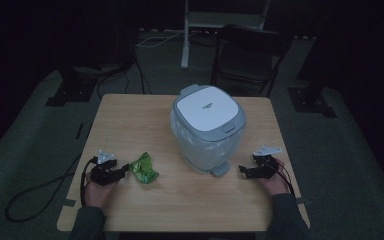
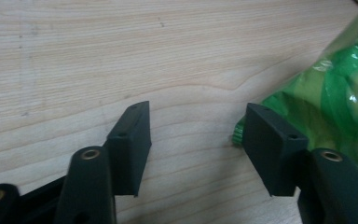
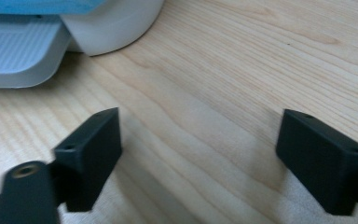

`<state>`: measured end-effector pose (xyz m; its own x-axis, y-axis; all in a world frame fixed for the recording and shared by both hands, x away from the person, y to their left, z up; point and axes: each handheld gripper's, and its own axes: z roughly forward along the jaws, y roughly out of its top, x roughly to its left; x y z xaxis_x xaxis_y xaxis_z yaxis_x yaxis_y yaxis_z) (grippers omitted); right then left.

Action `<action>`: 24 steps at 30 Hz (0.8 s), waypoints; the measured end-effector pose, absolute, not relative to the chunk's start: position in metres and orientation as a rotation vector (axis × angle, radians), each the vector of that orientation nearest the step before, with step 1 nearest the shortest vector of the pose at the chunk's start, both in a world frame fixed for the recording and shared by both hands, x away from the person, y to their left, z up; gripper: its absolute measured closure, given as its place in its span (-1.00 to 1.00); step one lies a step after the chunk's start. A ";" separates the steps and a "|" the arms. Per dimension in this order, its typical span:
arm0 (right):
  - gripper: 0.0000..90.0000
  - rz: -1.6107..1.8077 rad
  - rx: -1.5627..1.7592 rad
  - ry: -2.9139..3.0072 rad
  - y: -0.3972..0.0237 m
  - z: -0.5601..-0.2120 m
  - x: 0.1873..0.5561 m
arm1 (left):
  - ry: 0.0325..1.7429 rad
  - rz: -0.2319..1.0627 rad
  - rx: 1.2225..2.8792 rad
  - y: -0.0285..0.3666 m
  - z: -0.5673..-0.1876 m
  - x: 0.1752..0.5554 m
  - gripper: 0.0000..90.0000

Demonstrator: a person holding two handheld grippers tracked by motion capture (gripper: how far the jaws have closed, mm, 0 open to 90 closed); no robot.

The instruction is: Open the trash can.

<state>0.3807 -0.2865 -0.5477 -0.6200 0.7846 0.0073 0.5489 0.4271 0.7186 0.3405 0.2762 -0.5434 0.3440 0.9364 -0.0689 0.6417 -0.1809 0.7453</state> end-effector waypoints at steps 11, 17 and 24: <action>-0.17 0.983 1.160 2.366 -0.283 -0.542 0.377 | 1.384 0.515 1.896 0.278 -0.543 0.341 -0.07; 0.45 1.055 1.135 2.423 -0.287 -0.540 0.375 | 1.383 0.516 1.897 0.278 -0.543 0.341 -0.08; 0.99 1.193 1.045 2.427 -0.279 -0.526 0.368 | 1.382 0.516 1.897 0.278 -0.543 0.341 -0.08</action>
<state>0.3684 -0.2789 -0.5258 -0.7149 0.6933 0.0913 0.4956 0.4103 0.7656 0.3408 0.2777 -0.5435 0.3443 0.9343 -0.0920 0.6453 -0.1644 0.7460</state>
